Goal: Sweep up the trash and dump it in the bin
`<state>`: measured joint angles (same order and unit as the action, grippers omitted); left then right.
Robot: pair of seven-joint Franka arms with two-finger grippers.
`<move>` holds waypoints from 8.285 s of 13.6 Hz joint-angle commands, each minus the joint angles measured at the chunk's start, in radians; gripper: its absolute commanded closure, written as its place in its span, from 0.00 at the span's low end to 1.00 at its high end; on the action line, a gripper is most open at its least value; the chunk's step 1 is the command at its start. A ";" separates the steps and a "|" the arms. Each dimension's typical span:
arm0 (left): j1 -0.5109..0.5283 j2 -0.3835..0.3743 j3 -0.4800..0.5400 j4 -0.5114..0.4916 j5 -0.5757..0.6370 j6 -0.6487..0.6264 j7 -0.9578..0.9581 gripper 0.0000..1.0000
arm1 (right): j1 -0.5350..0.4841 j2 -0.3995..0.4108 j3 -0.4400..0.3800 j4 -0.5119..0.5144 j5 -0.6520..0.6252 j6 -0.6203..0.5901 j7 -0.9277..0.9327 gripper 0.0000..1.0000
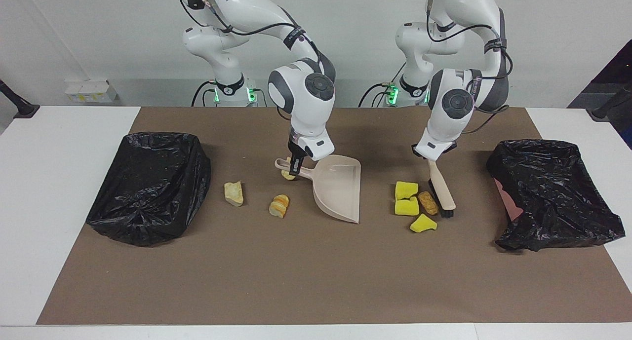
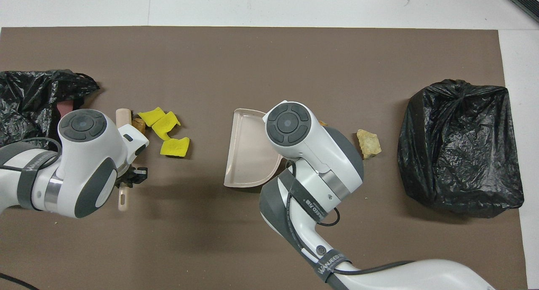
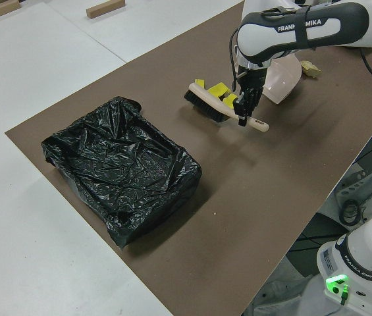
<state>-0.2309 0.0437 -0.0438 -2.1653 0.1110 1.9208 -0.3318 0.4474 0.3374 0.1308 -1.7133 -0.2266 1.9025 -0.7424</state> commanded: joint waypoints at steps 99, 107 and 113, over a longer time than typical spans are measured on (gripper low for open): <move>-0.544 -0.142 0.001 -0.225 -0.361 0.204 -0.273 0.00 | -0.920 -0.251 -0.033 0.110 0.034 0.013 -1.060 1.00; -0.325 -0.148 0.002 0.078 -0.203 0.045 -0.117 0.00 | -0.842 -0.261 -0.033 0.008 -0.311 0.030 -0.841 1.00; -0.124 -0.148 0.004 0.310 -0.203 -0.153 0.152 0.00 | -0.764 -0.327 -0.033 -0.107 -0.589 -0.063 -0.559 1.00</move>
<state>-0.4059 -0.1117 -0.0279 -1.9140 -0.1027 1.8214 -0.2349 -0.3344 0.0666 0.0970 -1.7670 -0.7439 1.8790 -1.3755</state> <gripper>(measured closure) 0.000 0.687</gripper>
